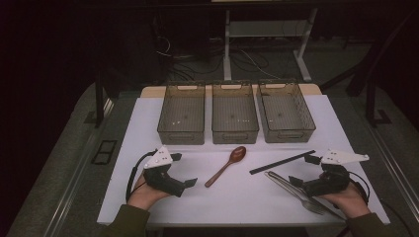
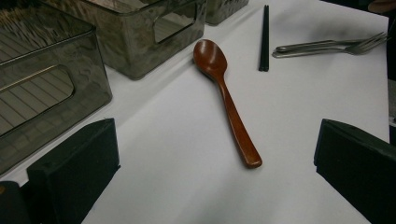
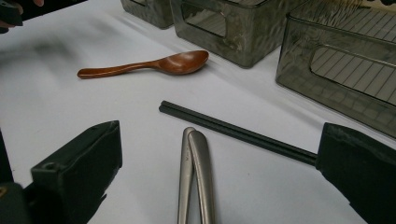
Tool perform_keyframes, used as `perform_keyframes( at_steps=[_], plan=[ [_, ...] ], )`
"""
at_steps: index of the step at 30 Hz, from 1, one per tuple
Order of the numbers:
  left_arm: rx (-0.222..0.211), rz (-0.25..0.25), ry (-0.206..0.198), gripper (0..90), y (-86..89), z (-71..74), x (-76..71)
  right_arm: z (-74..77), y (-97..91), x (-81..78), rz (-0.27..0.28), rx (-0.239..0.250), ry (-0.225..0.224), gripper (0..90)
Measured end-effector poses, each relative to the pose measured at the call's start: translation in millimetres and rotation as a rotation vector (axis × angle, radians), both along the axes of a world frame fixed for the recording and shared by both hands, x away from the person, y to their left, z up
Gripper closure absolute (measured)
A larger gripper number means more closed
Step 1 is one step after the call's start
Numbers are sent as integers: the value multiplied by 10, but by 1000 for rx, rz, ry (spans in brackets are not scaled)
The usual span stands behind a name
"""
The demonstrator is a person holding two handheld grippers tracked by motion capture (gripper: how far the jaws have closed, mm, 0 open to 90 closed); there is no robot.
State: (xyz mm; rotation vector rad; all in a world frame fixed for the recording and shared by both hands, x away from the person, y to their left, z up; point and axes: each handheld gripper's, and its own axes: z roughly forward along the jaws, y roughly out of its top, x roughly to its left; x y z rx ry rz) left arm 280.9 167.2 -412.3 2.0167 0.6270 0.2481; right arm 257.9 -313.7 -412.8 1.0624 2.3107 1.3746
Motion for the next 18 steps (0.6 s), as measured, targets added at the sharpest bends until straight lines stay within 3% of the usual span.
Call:
perform_keyframes(
  at_steps=[7,15,18],
  plan=[
    [-13,8,1,0,-9,0,7,2,-25,28,-6,-8,9,0],
    [-1,-4,-5,0,-30,-13,-24,16,-23,68,-11,-49,18,0],
    [-5,-6,-2,0,-20,-22,-24,40,-9,95,-8,-55,12,42]
  ],
)
